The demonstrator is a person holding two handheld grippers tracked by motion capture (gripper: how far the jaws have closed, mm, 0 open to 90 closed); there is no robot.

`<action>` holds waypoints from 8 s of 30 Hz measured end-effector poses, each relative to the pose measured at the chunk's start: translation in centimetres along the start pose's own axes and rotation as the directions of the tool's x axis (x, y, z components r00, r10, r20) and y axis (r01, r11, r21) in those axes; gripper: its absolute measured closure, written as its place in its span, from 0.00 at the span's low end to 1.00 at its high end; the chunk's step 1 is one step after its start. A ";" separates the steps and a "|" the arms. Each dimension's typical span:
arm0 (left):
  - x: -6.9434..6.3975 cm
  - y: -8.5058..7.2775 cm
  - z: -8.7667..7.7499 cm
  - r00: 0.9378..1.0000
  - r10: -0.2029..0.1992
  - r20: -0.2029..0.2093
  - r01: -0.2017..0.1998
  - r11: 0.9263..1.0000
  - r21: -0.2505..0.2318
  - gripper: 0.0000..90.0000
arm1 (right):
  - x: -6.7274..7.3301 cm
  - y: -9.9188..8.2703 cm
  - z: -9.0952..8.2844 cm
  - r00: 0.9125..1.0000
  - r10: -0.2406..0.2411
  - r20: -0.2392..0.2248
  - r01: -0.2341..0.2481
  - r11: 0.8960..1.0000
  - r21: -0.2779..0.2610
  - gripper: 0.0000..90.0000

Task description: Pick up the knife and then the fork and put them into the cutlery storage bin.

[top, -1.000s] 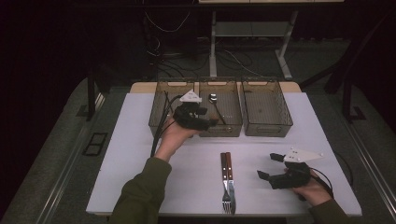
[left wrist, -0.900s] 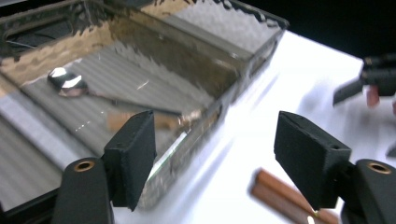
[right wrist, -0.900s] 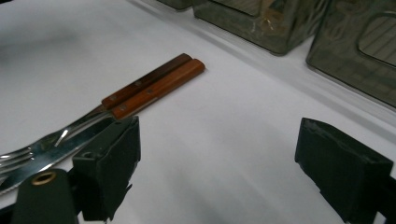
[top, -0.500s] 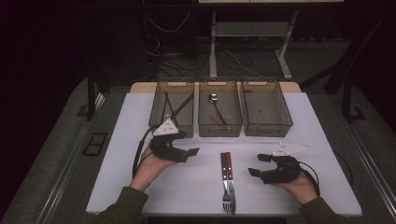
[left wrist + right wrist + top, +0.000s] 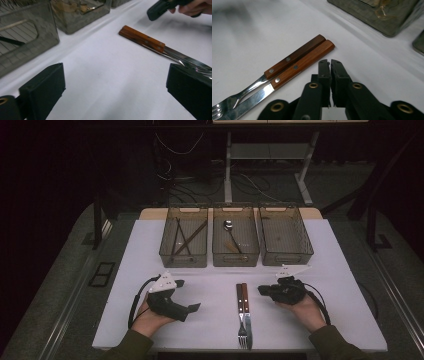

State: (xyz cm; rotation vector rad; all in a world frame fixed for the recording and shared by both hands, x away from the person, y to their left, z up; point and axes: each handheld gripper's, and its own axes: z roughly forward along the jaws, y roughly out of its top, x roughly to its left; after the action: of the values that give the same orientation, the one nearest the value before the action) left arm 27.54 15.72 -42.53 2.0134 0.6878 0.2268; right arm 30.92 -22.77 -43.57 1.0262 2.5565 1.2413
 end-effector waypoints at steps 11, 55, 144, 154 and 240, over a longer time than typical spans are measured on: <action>-0.5 -0.8 0.1 1.000 0.004 0.003 -0.004 1.000 0.031 0.00 | -0.2 2.0 3.4 1.000 0.004 0.007 -0.004 1.000 0.030 1.00; -0.2 -1.2 0.3 1.000 0.000 0.028 -0.002 0.999 0.053 0.00 | 4.4 4.4 3.5 0.992 -0.118 -0.049 0.124 0.977 0.175 0.78; -0.1 -1.4 0.4 0.997 0.010 0.073 -0.013 0.999 0.042 0.00 | -4.3 10.4 -8.7 0.992 0.016 0.123 -0.004 0.996 -0.092 0.87; -0.1 -1.3 0.4 0.997 0.005 0.078 -0.008 0.999 0.039 0.00 | -8.2 13.7 -10.3 0.960 0.035 0.276 0.003 0.991 -0.136 0.87; -0.4 -1.9 0.1 0.996 0.039 0.077 -0.043 0.998 0.051 0.00 | 5.4 6.4 1.7 0.989 -0.142 -0.036 0.146 0.943 0.300 0.49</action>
State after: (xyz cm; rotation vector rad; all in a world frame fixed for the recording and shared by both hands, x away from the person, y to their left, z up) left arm 26.51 16.16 -44.12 2.0765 0.6109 0.1565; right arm 30.80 -15.57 -39.07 0.8583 2.8345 0.8419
